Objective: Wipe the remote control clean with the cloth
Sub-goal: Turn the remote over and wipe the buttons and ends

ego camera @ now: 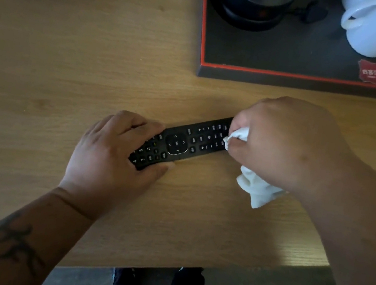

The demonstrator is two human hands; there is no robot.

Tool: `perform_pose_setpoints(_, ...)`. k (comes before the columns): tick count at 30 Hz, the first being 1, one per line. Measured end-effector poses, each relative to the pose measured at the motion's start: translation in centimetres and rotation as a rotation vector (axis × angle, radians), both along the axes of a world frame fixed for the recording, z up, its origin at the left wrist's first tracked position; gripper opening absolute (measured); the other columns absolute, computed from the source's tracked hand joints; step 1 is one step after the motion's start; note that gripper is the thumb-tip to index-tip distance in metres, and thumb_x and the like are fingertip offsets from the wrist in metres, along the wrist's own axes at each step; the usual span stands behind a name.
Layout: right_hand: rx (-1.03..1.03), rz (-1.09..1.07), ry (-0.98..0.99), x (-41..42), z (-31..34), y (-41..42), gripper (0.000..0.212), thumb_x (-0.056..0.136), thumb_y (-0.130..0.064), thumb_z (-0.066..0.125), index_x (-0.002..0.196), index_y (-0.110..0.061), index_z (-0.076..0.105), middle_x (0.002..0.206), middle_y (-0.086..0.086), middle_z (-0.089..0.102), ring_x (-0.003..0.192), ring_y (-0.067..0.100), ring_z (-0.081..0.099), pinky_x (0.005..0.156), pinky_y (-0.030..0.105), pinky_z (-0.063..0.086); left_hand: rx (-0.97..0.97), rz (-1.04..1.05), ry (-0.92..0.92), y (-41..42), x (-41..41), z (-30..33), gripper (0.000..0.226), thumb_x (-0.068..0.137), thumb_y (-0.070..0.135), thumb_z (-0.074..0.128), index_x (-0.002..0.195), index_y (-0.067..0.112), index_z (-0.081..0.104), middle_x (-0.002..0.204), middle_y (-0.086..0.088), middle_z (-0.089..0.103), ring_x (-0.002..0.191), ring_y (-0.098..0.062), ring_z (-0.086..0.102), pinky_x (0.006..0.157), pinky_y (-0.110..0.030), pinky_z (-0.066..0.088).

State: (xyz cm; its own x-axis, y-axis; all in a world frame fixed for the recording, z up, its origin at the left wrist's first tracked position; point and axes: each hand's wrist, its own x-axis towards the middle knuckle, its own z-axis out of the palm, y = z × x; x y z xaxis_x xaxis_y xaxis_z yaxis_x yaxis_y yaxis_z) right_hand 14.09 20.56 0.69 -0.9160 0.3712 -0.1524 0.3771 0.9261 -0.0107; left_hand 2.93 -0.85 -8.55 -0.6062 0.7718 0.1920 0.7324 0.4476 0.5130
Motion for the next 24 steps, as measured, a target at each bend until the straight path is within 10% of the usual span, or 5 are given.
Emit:
perform_pose_setpoints(18,-0.003,0.039,0.008,0.5,-0.5,0.3,0.017,0.084,-0.044,0.053,0.083,-0.039,0.069,0.08,-0.01,0.062,0.069,0.014,0.05,0.056,0.028,0.027,-0.004,0.015,0.008,0.0,0.0,-0.1,0.061,0.075,0.054,0.075,0.124,0.018,0.067,0.113,0.001,0.063,0.104,-0.017,0.057,0.086,-0.046,0.053)
perform_pose_setpoints(24,-0.041,-0.094,0.006,0.9,-1.2,-0.3,0.013,0.082,-0.043,0.057,0.08,-0.04,0.07,0.077,-0.01,0.061,0.068,0.016,0.053,0.057,0.029,0.035,-0.053,-0.024,-0.146,-0.4,-0.6,0.7,0.091,0.071,0.059,0.069,0.149,0.027,0.036,0.116,0.017,0.054,0.114,-0.005,0.046,0.104,-0.026,0.032)
